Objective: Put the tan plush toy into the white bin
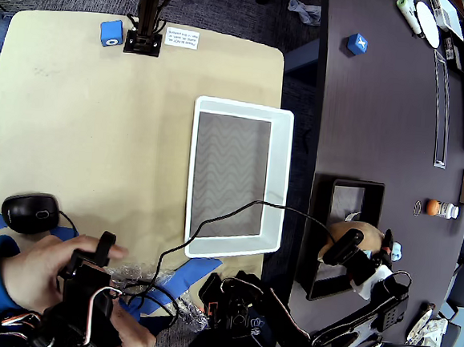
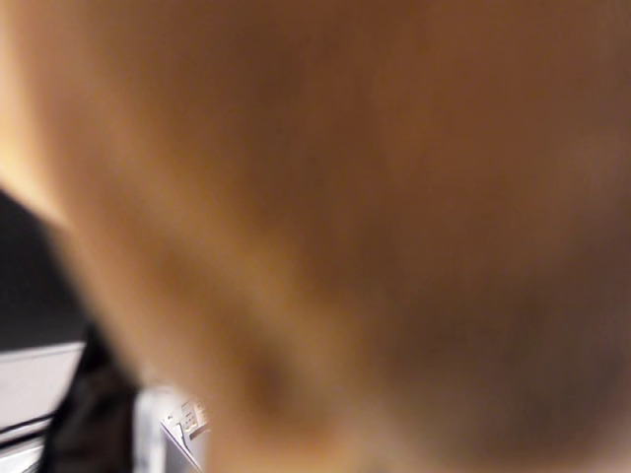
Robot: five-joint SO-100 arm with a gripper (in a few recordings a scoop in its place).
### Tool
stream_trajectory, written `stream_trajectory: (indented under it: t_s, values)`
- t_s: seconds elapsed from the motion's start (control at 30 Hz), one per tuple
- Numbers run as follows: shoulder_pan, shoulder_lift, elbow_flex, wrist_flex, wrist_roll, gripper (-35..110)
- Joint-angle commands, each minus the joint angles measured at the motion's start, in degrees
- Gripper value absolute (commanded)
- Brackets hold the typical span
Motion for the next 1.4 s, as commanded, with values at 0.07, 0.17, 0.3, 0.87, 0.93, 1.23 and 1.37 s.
stream_trajectory:
  t_s: [0.07, 0.17, 0.3, 0.87, 0.93, 1.23, 1.37]
  values:
    - [0.4, 1.1, 0.4, 0.4, 0.8, 63]
    - [0.4, 1.1, 0.4, 0.6, 0.5, 63]
    - [0.4, 1.2, 0.4, 0.6, 0.1, 61]
    - [0.4, 6.9, 1.0, 0.7, -0.1, 11]
    - [0.3, 7.5, 1.1, 0.7, -0.2, 7]
    - [0.4, 7.9, 1.1, 0.8, -0.2, 5]
    - [0.4, 8.0, 0.1, 2.5, -0.2, 5]
